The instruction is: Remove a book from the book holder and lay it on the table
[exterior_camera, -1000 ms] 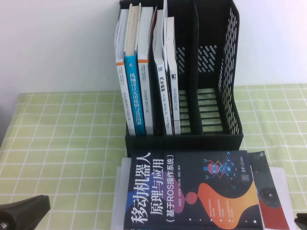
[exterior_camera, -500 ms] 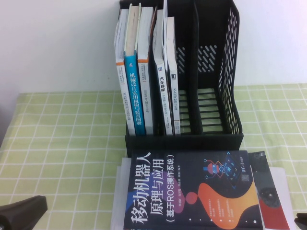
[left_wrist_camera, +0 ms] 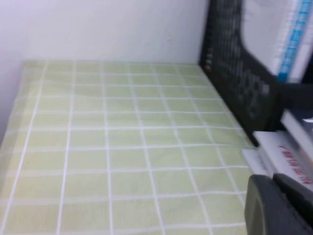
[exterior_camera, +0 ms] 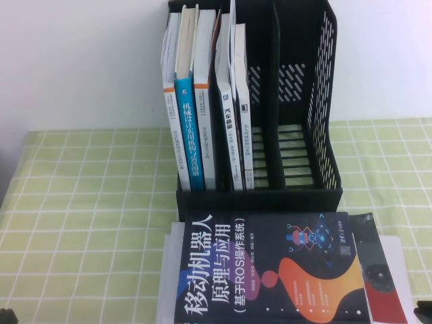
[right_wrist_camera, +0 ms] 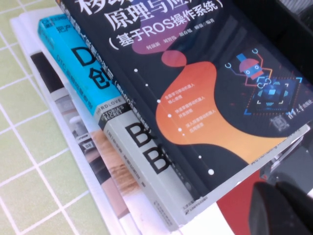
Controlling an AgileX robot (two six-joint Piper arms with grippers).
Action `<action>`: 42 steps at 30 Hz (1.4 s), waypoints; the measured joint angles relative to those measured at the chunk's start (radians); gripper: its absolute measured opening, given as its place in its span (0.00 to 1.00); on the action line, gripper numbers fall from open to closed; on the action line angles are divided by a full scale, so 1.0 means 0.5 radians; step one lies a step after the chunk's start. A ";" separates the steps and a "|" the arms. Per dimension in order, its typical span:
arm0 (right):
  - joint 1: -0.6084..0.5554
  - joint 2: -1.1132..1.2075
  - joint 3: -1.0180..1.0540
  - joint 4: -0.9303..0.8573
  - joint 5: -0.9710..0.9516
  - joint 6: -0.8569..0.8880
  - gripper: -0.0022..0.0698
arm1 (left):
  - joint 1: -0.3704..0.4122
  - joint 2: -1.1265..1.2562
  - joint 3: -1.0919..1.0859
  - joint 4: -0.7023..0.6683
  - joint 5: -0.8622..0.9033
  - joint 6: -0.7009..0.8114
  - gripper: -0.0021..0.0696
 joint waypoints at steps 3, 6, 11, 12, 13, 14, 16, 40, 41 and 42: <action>0.000 0.000 0.000 0.000 0.000 0.000 0.03 | 0.116 -0.028 0.131 0.023 -0.122 -0.162 0.03; 0.000 0.000 0.000 0.005 0.000 0.000 0.03 | 0.223 -0.035 0.142 0.029 -0.090 -0.217 0.03; 0.000 0.000 0.000 0.015 0.000 0.000 0.03 | 0.350 -0.035 0.142 0.045 0.007 -0.241 0.03; 0.000 0.000 0.000 0.019 0.000 0.000 0.03 | 0.353 -0.035 0.142 0.045 0.008 -0.244 0.03; 0.000 0.000 0.000 0.019 0.000 0.000 0.03 | 0.358 -0.035 0.142 0.045 0.011 -0.246 0.03; 0.000 0.000 0.000 0.019 0.000 0.004 0.03 | 0.358 -0.035 0.142 0.045 0.011 -0.246 0.03; 0.000 0.000 0.000 0.019 0.000 0.004 0.03 | 0.358 -0.035 0.142 0.004 0.011 -0.246 0.03; -0.217 -0.320 0.017 0.139 0.037 0.004 0.03 | 0.358 -0.035 0.138 -0.044 0.011 -0.246 0.03; -0.286 -0.391 0.017 0.149 0.046 0.004 0.03 | 0.358 -0.035 0.138 -0.044 0.011 -0.246 0.03; -0.346 -0.447 0.017 0.157 0.054 0.004 0.03 | 0.358 -0.035 0.138 -0.044 0.011 -0.246 0.03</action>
